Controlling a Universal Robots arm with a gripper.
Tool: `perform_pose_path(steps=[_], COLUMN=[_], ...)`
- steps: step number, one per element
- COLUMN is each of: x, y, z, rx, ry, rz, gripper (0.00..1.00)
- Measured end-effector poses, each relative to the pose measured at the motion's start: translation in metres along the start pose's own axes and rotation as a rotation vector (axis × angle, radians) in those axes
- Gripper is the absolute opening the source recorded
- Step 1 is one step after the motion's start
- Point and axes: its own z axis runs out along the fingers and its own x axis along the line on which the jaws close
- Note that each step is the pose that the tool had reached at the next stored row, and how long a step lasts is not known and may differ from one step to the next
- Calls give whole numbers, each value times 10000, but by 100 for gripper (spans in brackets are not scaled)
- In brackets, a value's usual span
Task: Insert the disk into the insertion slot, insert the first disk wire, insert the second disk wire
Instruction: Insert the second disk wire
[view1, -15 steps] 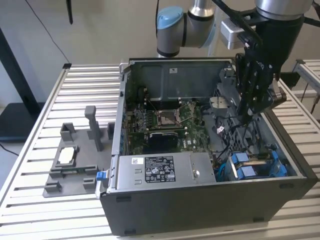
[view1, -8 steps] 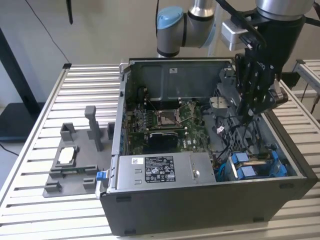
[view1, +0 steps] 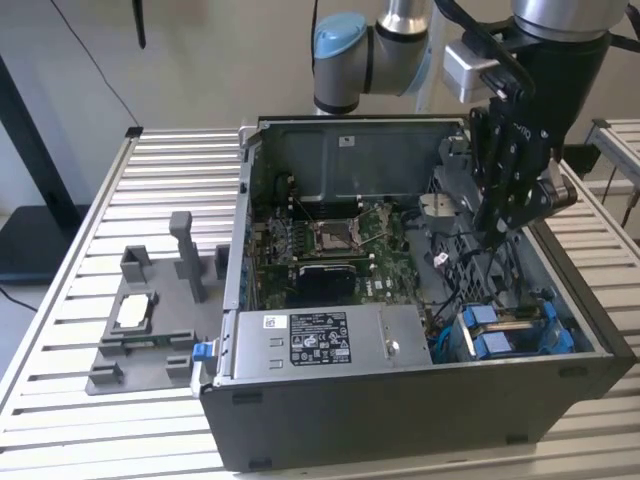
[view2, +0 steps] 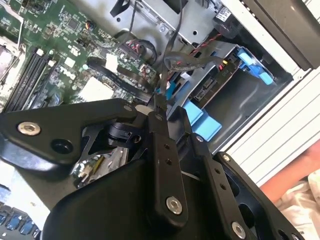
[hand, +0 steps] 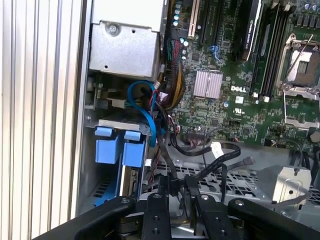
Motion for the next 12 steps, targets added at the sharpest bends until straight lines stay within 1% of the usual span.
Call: perform_pose_path(steps=[12], x=[0], y=[4], z=[40], rx=[-2], ry=[-11], rz=[-271], gripper=[27])
